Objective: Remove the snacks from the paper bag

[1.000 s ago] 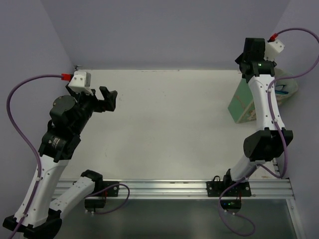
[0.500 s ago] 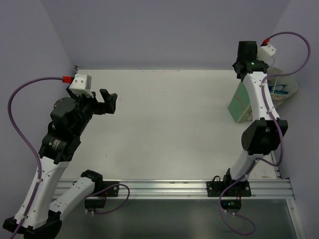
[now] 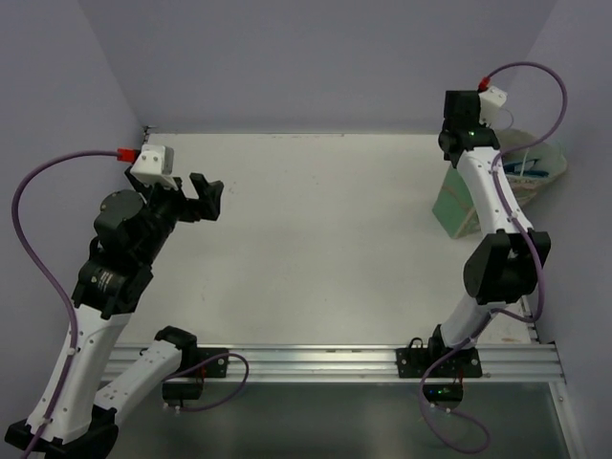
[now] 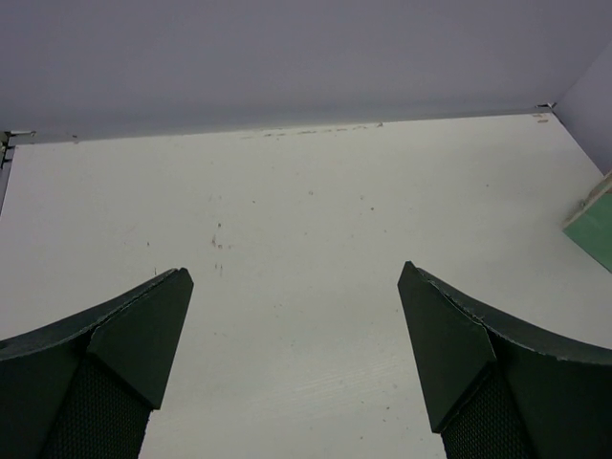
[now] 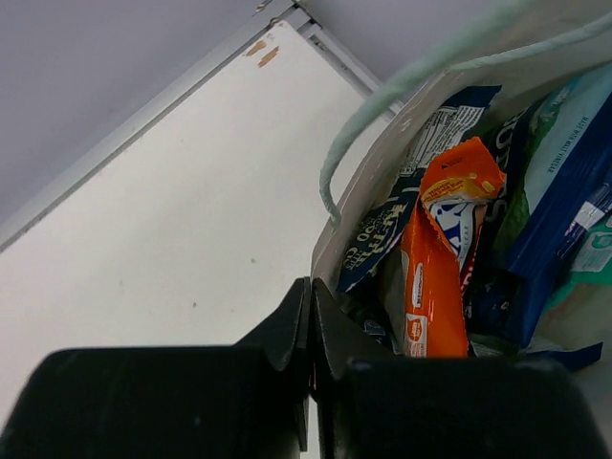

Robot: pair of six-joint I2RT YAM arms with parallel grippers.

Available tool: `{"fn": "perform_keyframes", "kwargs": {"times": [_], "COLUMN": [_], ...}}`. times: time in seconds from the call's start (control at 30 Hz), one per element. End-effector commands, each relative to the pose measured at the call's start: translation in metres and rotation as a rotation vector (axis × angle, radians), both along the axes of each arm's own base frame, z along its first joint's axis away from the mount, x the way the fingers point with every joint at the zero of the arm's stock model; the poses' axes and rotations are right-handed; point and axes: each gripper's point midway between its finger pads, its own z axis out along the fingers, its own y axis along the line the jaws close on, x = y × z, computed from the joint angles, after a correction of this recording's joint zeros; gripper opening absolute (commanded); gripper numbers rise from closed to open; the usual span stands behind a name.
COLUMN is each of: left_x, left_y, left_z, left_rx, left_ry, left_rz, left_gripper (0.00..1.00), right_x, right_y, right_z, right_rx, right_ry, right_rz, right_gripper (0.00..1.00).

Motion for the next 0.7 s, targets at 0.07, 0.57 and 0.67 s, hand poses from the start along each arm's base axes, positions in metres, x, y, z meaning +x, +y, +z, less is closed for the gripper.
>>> {"fn": "perform_keyframes", "kwargs": {"times": [0.07,0.57,0.67], "left_x": [0.003,0.020,0.024], "left_y": [-0.005,-0.008,-0.012], "left_z": [0.011,0.021,0.019], "left_rx": [0.022,0.044,0.037], "left_ry": [-0.019,-0.012,-0.002], "left_rz": [-0.024,-0.016,-0.024], "left_gripper": [1.00,1.00,1.00], "right_x": [-0.034,-0.206,-0.215], "right_y": [0.080,0.221,0.222], "right_z": [0.037,-0.010,0.002], "right_rx": [-0.037,0.084,0.090], "right_ry": [-0.024,0.191,0.178], "right_rz": [0.378,1.090,1.119], "right_gripper": [0.00,0.02,0.35]}}
